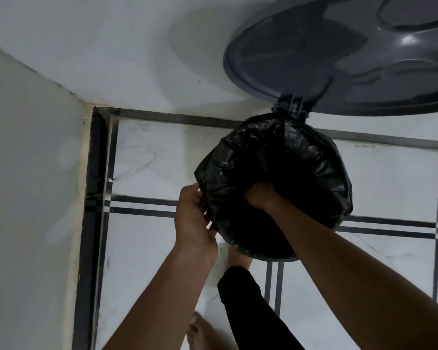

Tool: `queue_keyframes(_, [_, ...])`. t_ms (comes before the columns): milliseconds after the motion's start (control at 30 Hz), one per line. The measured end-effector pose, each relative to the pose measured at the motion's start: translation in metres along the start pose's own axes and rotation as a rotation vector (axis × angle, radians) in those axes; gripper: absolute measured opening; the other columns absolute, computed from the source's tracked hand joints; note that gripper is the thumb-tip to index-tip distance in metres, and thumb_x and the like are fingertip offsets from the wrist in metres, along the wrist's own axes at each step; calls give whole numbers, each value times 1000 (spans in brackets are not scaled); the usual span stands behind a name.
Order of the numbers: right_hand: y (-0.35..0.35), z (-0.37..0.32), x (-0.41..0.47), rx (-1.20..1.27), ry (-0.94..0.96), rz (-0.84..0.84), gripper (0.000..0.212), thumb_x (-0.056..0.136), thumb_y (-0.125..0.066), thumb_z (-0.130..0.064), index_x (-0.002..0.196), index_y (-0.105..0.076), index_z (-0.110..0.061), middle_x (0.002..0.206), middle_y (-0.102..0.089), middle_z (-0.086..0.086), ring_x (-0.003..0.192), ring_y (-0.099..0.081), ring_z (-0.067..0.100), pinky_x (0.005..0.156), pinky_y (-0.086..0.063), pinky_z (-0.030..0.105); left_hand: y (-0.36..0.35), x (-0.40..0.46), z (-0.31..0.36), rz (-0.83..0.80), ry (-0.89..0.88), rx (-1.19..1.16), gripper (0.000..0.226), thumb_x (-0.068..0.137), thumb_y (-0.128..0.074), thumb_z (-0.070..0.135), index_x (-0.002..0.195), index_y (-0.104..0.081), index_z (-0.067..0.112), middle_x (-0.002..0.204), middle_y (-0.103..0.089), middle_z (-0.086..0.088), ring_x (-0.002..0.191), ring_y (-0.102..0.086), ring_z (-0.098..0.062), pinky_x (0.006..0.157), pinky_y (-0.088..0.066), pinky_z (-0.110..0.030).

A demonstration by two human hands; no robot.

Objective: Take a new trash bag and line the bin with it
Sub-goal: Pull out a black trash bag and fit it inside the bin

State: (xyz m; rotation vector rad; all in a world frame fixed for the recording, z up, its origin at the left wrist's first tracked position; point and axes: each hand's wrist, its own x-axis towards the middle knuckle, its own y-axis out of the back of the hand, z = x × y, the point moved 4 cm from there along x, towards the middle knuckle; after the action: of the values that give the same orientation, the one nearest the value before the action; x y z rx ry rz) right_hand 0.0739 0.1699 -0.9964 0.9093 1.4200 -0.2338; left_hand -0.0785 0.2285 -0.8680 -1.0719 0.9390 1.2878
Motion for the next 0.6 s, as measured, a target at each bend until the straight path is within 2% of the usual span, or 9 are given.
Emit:
queue_keyframes(33, [-4, 3, 11, 100, -27, -37, 47, 110, -34, -26, 152, -42, -7, 161, -36, 18, 148, -36, 34, 122, -26, 40, 0, 1, -1, -2, -1, -3, 27, 93, -57, 40, 101, -67, 16, 103, -66, -4, 100, -62, -22, 98, -51, -40])
queue_keyframes(100, [-14, 10, 33, 197, -61, -71, 52, 110, -35, -31, 158, -34, -9, 165, -29, 16, 151, -30, 34, 124, -22, 41, 1, 2, -2, -12, -1, 3, 27, 93, -57, 40, 104, -67, 17, 106, -66, -5, 104, -63, -23, 106, -48, -45])
queue_keyframes(200, [-26, 18, 50, 262, -124, -126, 51, 109, -39, -32, 155, -39, -9, 162, -34, 17, 148, -35, 36, 122, -27, 45, 4, 6, -4, -12, -10, 16, 28, 93, -56, 40, 106, -67, 19, 108, -67, -5, 107, -64, -24, 109, -46, -46])
queue_keyframes(333, [-32, 28, 59, 346, -134, -83, 52, 107, -44, -32, 152, -43, -6, 159, -40, 19, 145, -39, 37, 121, -29, 46, 4, 5, -3, 1, -22, 50, 36, 95, -55, 41, 113, -72, 15, 119, -73, -13, 123, -65, -29, 111, -48, -48])
queue_keyframes(400, [-30, 30, 52, 360, -128, -72, 53, 107, -46, -34, 153, -43, -8, 160, -39, 17, 146, -38, 36, 121, -29, 44, 3, 5, -2, 14, -30, 52, 35, 94, -56, 41, 111, -72, 14, 113, -73, -10, 121, -66, -29, 107, -49, -45])
queue_keyframes(500, [-12, 26, 22, 317, -131, -34, 49, 107, -43, -36, 147, -51, -10, 155, -46, 18, 140, -46, 36, 115, -36, 40, -2, 1, -1, -12, -42, 88, 26, 93, -57, 39, 101, -70, 19, 101, -69, -1, 104, -65, -22, 93, -52, -38])
queue_keyframes(600, [12, 18, -30, 303, -58, 153, 39, 103, -47, -27, 134, -61, -9, 137, -61, 19, 128, -58, 37, 104, -43, 35, -4, -2, 4, 27, -54, 174, 21, 96, -53, 39, 92, -63, 21, 94, -65, 5, 95, -60, -16, 84, -46, -32])
